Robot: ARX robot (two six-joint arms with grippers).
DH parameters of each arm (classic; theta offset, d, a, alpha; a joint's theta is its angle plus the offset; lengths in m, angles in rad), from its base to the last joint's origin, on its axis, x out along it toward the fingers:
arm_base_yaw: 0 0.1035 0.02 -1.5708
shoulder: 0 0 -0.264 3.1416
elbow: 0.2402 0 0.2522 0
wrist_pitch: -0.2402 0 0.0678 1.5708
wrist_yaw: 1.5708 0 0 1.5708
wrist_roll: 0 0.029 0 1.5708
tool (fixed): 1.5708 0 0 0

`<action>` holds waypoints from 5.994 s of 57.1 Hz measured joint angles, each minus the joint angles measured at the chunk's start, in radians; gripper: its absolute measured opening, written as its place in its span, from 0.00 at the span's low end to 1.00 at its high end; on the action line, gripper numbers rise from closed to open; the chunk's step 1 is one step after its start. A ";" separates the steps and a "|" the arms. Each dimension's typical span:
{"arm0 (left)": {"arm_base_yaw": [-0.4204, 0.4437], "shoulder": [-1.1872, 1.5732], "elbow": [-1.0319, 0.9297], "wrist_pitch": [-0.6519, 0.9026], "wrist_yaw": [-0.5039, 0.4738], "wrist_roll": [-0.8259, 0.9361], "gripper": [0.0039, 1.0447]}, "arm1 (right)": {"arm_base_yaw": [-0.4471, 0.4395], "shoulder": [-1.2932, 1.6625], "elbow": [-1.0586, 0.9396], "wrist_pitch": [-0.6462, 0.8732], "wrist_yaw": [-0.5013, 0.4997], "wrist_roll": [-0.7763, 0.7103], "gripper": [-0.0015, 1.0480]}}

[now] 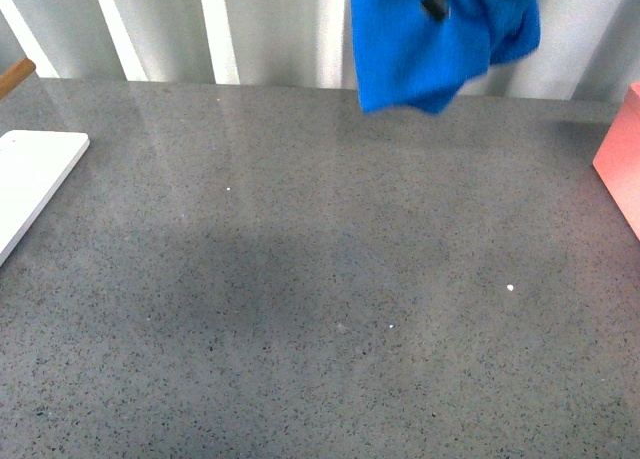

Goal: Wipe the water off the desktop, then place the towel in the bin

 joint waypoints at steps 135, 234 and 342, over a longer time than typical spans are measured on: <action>0.000 0.000 0.000 0.000 0.000 0.000 0.94 | -0.475 -0.250 -0.122 -0.400 0.238 0.397 0.93; 0.000 -0.001 0.000 0.000 0.000 0.000 0.94 | -0.357 -1.416 -1.366 0.590 -0.114 0.594 0.03; 0.000 -0.001 0.000 0.000 0.000 0.000 0.94 | -0.356 -1.857 -1.366 0.147 -0.108 0.602 0.93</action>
